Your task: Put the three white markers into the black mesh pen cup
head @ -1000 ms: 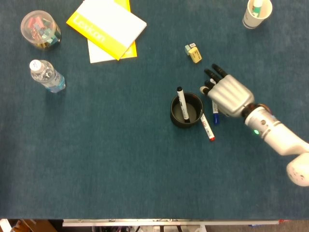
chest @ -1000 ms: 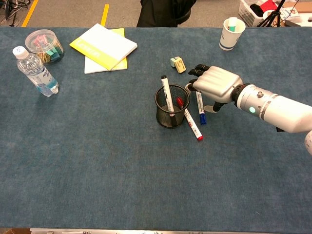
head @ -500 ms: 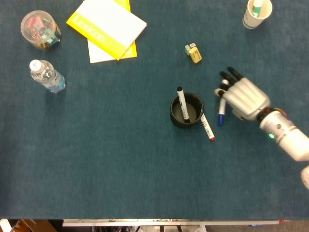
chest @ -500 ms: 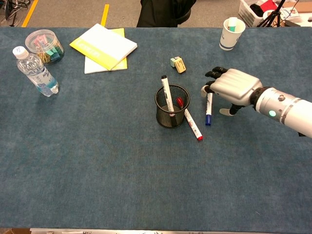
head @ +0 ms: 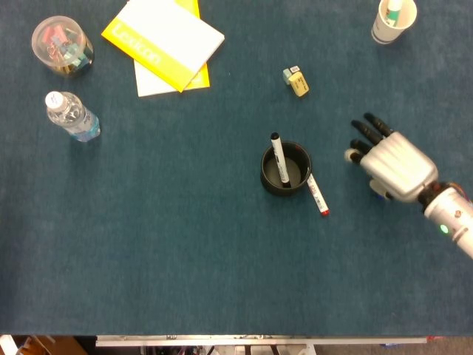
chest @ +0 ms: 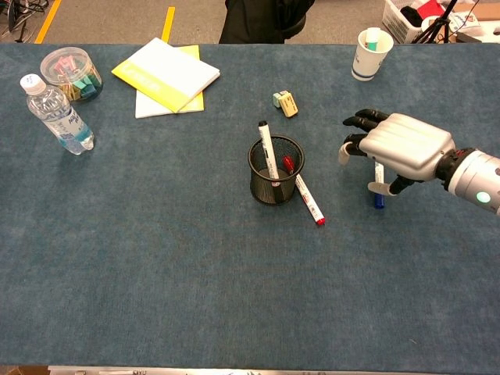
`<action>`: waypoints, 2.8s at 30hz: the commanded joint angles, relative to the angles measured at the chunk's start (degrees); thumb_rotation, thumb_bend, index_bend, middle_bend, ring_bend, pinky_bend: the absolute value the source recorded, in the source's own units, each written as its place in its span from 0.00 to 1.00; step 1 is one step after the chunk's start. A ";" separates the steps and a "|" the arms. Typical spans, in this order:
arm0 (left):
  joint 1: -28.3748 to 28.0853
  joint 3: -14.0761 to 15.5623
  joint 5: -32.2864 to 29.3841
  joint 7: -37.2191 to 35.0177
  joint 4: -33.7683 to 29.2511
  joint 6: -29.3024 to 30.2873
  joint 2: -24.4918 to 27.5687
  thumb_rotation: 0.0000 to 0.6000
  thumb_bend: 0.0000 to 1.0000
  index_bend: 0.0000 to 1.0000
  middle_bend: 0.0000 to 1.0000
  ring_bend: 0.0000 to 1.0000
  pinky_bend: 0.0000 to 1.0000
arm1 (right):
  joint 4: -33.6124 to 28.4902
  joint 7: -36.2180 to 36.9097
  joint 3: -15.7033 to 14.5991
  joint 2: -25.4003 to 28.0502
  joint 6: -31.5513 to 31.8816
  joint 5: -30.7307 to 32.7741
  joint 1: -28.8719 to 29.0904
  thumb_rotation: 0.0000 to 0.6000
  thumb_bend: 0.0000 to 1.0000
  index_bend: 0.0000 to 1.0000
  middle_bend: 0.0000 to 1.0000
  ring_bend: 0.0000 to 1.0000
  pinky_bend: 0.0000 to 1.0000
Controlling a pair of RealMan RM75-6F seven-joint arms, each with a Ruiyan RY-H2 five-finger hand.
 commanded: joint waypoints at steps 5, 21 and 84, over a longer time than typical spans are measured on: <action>0.13 -0.08 -0.19 -0.09 -0.04 0.07 0.23 1.00 0.15 0.20 0.18 0.17 0.14 | 0.92 3.64 -3.35 2.80 3.83 -4.74 -3.42 1.00 0.25 0.36 0.33 0.05 0.00; -0.37 0.02 0.17 0.75 -0.49 -0.68 -0.12 1.00 0.15 0.20 0.18 0.17 0.14 | 12.42 8.21 -3.60 -0.91 6.72 -9.83 -6.62 1.00 0.22 0.39 0.33 0.05 0.00; -0.62 -0.05 -0.04 0.23 -0.45 -1.28 0.33 1.00 0.15 0.20 0.18 0.17 0.14 | 2.72 17.53 3.41 -0.67 15.36 -14.98 -6.00 1.00 0.36 0.63 0.40 0.12 0.00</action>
